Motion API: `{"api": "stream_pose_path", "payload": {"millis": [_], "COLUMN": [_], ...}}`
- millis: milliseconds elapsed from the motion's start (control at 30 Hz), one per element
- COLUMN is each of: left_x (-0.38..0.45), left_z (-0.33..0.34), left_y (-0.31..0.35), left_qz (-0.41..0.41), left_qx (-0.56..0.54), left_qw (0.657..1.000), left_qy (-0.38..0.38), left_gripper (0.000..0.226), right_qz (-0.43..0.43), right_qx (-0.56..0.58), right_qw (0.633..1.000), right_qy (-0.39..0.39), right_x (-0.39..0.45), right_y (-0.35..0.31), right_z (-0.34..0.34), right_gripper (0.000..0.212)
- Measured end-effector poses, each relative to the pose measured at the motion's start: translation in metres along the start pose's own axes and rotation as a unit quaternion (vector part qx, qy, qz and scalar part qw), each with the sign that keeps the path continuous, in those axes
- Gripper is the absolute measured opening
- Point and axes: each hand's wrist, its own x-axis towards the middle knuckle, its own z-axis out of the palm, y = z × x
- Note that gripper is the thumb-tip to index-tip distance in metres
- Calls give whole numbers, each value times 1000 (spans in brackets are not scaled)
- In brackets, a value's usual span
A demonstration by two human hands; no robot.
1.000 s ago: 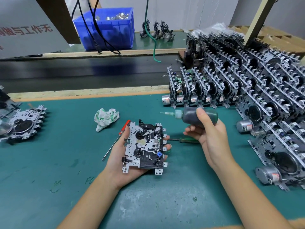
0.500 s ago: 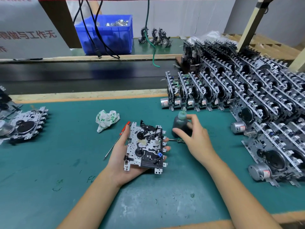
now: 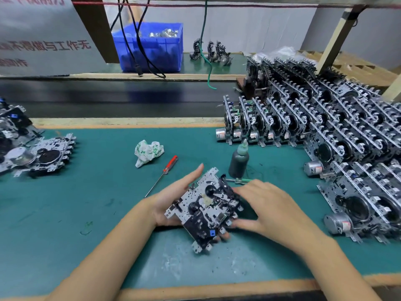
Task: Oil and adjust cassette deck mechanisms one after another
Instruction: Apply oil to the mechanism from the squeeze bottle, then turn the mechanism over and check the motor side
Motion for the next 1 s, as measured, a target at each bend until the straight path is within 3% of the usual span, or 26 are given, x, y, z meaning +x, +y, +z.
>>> {"api": "stream_pose_path", "payload": {"millis": [100,167,267,333,400,500,633,733,833,1000], "left_x": [0,-1,-9,-16,-25,-31,-28,-25,-23,-18], "left_z": [2,-4,-13,-12,-2,11,22,22,23,21], "left_y": [9,10,7,-5,-22,-45,-51,-55,-59,-61], "left_qz": [-26,-15,56,149,230,243,208,279,311,353], "left_qx": [92,87,-5,38,233,544,691,698,682,665], "left_qw": [994,995,996,975,907,728,536,482,473,429], "left_qy": [50,53,64,162,264,338,438,450,463,499], "left_gripper": [68,80,84,72,53,50,60,62,60,62], "right_qz": [7,7,43,61,70,69,38,21,16,-8], "right_qx": [0,5,21,24,23,20,-23,-42,-48,-2], "right_qw": [1000,999,992,989,987,987,989,988,987,989], "right_qy": [-5,53,117,136,144,143,142,149,155,149], "right_x": [-5,-13,-21,-22,-20,-16,-19,-21,-19,-20], "right_y": [1,2,4,5,3,-2,-3,-3,-3,-1], "right_z": [2,9,16,22,27,27,25,26,27,26], "right_gripper": [70,64,61,60,57,53,49,49,49,50]}}
